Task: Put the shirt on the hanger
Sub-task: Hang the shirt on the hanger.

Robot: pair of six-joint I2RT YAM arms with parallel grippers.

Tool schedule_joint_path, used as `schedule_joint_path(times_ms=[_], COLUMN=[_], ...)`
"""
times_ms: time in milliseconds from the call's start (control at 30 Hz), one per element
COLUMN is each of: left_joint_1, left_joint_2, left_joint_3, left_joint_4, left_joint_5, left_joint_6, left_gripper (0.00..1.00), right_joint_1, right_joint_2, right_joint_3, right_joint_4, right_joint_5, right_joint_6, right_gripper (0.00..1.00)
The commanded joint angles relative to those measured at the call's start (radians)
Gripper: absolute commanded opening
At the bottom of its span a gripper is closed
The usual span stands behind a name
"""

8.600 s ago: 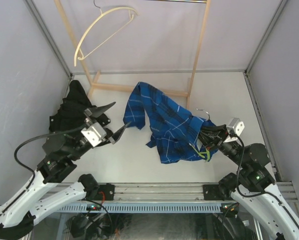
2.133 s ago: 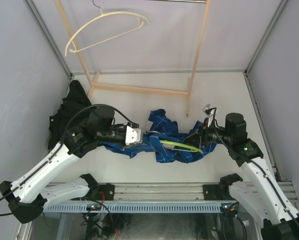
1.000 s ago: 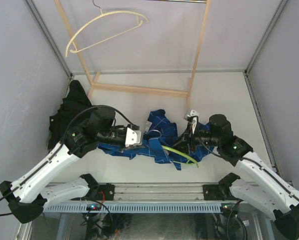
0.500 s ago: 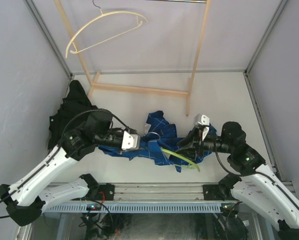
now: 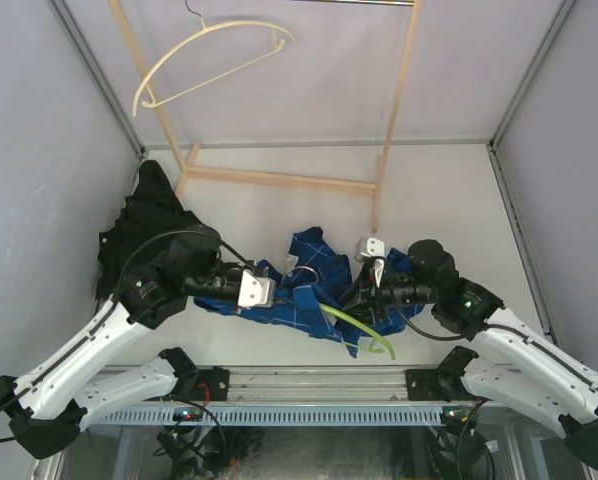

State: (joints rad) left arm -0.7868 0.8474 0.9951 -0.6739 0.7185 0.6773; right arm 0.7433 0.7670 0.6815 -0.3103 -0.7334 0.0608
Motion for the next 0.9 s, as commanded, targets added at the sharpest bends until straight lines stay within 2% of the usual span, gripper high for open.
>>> schedule_joint_path(times_ms=[0,167,433,733,800,867], left_joint_1=[0.009,0.011,0.044,0.102,0.106,0.108], left_joint_2=[-0.024,-0.042,-0.099,-0.155,-0.162,-0.166], left_joint_3=[-0.001,-0.002,-0.026,-0.055,-0.063,-0.065], left_joint_4=[0.129,0.128,0.161,0.226,0.239,0.241], left_joint_5=[0.009,0.001,-0.061,-0.071,-0.070,-0.068], left_joint_6=[0.017,0.024,0.028,0.014,0.010,0.010], left_gripper=[0.00,0.00,0.00,0.00,0.00,0.00], right_joint_1=[0.042,0.057,0.073,0.077,0.077,0.075], right_joint_2=[0.020,0.025,0.026,0.009,0.009,0.004], right_joint_3=[0.019,0.018,0.018,0.018,0.018,0.018], right_joint_4=[-0.027,-0.043,-0.024,-0.045,-0.044,-0.045], right_joint_5=[0.104,0.194,0.098,0.116,0.137,0.190], right_joint_6=[-0.040,-0.034,-0.005,0.002,0.007,0.012], right_gripper=[0.34,0.30,0.27,0.26,0.21,0.08])
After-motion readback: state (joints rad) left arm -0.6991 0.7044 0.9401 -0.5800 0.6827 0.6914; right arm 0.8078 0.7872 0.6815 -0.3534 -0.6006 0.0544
